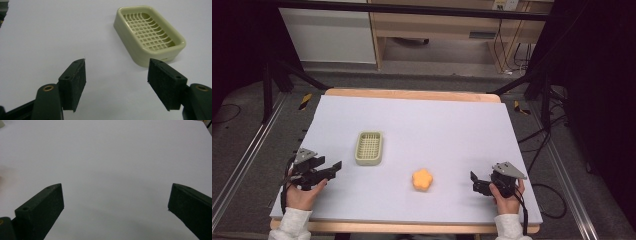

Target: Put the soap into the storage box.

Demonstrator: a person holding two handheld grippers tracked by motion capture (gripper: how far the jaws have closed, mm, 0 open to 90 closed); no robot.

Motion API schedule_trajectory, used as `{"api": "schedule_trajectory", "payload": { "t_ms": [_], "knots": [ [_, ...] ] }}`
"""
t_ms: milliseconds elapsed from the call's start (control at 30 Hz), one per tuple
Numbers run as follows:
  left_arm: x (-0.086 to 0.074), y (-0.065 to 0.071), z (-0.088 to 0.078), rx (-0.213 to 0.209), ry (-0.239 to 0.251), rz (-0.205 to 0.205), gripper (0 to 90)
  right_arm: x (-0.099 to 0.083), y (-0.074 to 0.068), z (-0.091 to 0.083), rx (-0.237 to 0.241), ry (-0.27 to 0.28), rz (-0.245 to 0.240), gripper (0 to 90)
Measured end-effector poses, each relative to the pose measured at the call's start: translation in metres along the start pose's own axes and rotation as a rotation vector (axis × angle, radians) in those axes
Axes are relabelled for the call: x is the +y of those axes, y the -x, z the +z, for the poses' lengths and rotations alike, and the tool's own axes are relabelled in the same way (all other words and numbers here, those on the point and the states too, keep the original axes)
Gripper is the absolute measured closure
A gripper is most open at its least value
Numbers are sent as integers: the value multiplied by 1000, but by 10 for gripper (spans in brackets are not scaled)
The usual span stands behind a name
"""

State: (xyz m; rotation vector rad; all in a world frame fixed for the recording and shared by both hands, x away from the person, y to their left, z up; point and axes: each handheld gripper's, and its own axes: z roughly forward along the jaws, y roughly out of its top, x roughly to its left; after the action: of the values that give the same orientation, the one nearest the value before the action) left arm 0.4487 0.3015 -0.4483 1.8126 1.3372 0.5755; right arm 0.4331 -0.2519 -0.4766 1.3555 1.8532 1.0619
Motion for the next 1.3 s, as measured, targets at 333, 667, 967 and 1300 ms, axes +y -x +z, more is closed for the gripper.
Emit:
{"api": "schedule_trajectory", "payload": {
  "t_ms": [333, 667, 967, 1300],
  "knots": [
    [6, 24, -2, -27, -24, 87, 363, -1, -3, -2, 21, -1, 3, 6],
    [7, 44, 0, -85, -20, 159, 378, -1, -1, -4, 4, 9, 3, 5],
    [15, 61, -1, -117, -6, 178, 365, -3, 0, -2, 0, -1, 6, 5],
    [29, 75, 1, -147, -6, 214, 353, -4, -2, 3, -19, 20, 9, 5]
  ]
}}
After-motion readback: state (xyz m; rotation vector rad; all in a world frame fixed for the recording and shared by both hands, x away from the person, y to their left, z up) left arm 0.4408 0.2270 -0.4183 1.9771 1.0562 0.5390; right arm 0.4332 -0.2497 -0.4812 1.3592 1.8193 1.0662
